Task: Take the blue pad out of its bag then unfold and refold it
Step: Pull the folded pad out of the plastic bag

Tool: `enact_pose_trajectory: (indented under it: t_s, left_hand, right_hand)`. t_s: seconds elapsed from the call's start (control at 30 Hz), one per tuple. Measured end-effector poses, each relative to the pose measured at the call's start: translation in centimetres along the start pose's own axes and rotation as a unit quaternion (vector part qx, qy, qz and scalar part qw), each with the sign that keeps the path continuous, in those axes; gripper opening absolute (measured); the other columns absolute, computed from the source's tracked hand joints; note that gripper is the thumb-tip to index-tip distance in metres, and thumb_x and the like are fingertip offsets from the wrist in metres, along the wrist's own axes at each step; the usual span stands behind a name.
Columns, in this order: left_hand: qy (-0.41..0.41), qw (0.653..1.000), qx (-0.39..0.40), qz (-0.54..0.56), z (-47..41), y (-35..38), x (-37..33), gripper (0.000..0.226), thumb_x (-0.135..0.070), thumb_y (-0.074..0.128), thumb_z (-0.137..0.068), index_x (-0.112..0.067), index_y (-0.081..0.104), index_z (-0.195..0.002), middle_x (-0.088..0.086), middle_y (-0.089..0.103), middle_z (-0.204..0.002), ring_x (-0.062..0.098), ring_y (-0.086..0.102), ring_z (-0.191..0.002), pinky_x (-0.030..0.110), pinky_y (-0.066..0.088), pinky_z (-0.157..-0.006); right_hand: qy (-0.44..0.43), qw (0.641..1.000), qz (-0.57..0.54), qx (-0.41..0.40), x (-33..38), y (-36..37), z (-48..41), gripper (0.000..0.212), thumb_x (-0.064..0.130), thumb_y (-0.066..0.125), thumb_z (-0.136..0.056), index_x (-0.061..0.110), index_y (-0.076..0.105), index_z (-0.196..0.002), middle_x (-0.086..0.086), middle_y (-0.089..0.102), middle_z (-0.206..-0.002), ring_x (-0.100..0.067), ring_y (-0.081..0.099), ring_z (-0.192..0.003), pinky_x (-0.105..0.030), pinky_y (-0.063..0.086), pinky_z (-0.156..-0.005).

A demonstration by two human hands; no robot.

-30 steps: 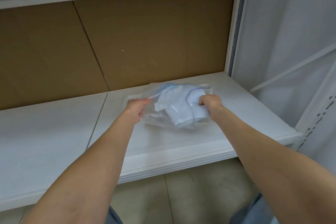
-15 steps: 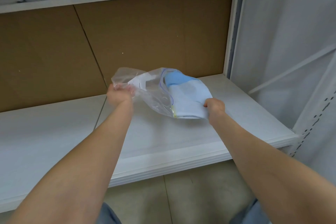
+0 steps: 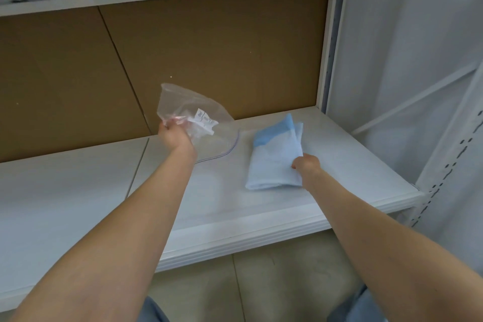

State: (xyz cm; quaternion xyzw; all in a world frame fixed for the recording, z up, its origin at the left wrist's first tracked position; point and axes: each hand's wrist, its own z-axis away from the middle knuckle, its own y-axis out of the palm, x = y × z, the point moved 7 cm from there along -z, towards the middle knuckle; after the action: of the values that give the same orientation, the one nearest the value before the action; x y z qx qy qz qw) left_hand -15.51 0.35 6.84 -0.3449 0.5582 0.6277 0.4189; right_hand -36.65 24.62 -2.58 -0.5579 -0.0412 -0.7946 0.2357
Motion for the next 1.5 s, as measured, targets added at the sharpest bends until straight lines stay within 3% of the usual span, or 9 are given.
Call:
enact_pose_trajectory:
  t_s: [0.17,0.33,0.47,0.6,0.7,0.83,1.03,1.23,1.5]
  left_hand:
    - [-0.024,0.997,0.067,0.026,1.6,2.8,0.1,0.019,-0.013,0.037,-0.096,-0.011,0.053,-0.087,0.005,0.063,-0.09,0.023,0.06,-0.078,0.025,0.047,-0.051]
    - [-0.088,0.982,0.151,0.068,4.7,6.3,1.3,0.029,-0.008,0.039,-0.095,-0.012,0.051,-0.069,0.006,0.055,-0.074,0.022,0.054,-0.065,0.04,0.049,-0.07]
    - [-0.116,0.974,0.191,0.042,7.3,8.1,2.7,0.031,-0.011,0.04,-0.097,-0.012,0.049,-0.067,0.006,0.053,-0.067,0.02,0.05,-0.059,0.031,0.041,-0.059]
    - [-0.165,0.947,0.275,0.008,10.5,9.9,4.8,0.028,-0.013,0.039,-0.098,-0.008,0.057,-0.077,0.008,0.063,-0.079,0.025,0.061,-0.075,0.039,0.051,-0.078]
    - [-0.167,0.914,0.358,-0.091,13.2,11.1,6.6,0.023,-0.016,0.044,-0.095,-0.009,0.064,-0.085,0.009,0.068,-0.083,0.025,0.064,-0.071,0.033,0.052,-0.065]
    - [-0.147,0.869,0.43,-0.195,18.1,12.3,9.0,0.01,-0.016,0.056,-0.091,-0.009,0.059,-0.084,0.009,0.062,-0.072,0.021,0.058,-0.053,0.021,0.044,-0.042]
    - [-0.13,0.823,0.484,-0.266,26.1,13.3,12.8,0.01,-0.016,0.059,-0.09,-0.017,0.053,-0.098,0.013,0.064,-0.106,0.024,0.062,-0.081,0.028,0.049,-0.06]
    - [-0.102,0.802,0.503,-0.306,33.1,12.6,15.3,0.023,-0.01,0.044,-0.096,-0.015,0.047,-0.118,0.01,0.057,-0.116,0.025,0.057,-0.092,0.024,0.045,-0.053]
    - [-0.019,0.733,0.54,-0.412,40.8,11.5,19.3,0.023,-0.004,0.034,-0.092,-0.018,0.05,-0.102,0.006,0.054,-0.108,0.022,0.051,-0.092,0.03,0.045,-0.08]
  right_hand:
    - [-0.105,0.969,0.207,-0.081,2.5,-0.7,1.3,0.057,0.041,0.06,-0.088,0.026,0.04,-0.14,-0.01,0.041,-0.136,-0.032,0.04,-0.124,-0.041,0.04,-0.1]
    - [-0.085,0.979,-0.159,0.099,4.8,2.1,3.9,0.046,0.049,0.06,-0.089,0.023,0.052,-0.126,-0.007,0.062,-0.095,-0.014,0.055,-0.063,-0.023,0.046,-0.056]
    - [-0.043,0.947,-0.251,0.195,5.5,2.9,5.1,0.056,0.061,0.055,-0.086,0.023,0.053,-0.127,-0.009,0.062,-0.113,-0.02,0.071,-0.072,-0.026,0.058,-0.058]
    - [-0.038,0.944,-0.266,0.19,5.3,1.2,5.1,0.06,0.06,0.053,-0.087,0.02,0.051,-0.13,-0.014,0.057,-0.121,-0.029,0.068,-0.095,-0.033,0.061,-0.072]
    - [-0.033,0.937,-0.31,0.159,5.1,-1.2,5.4,0.051,0.049,0.059,-0.089,0.016,0.052,-0.127,-0.014,0.058,-0.118,-0.027,0.066,-0.093,-0.037,0.057,-0.082]
    - [-0.067,0.953,-0.293,0.029,4.0,-6.4,6.1,0.017,0.022,0.058,-0.093,0.02,0.055,-0.11,-0.002,0.061,-0.091,-0.009,0.06,-0.064,-0.02,0.052,-0.054]
    - [-0.128,0.972,-0.127,-0.147,0.8,-15.6,8.6,0.014,0.006,0.051,-0.093,0.013,0.058,-0.103,-0.005,0.061,-0.086,-0.017,0.056,-0.071,-0.026,0.049,-0.059]
    - [-0.157,0.975,-0.067,-0.146,-2.4,-21.7,12.4,0.042,-0.015,0.034,-0.089,0.011,0.061,-0.109,-0.004,0.057,-0.073,-0.015,0.052,-0.058,-0.025,0.047,-0.052]
    - [-0.041,0.988,-0.15,0.003,-10.5,-27.6,14.6,0.027,0.041,0.061,-0.088,0.018,0.066,-0.103,-0.001,0.071,-0.096,-0.017,0.068,-0.088,-0.033,0.056,-0.082]
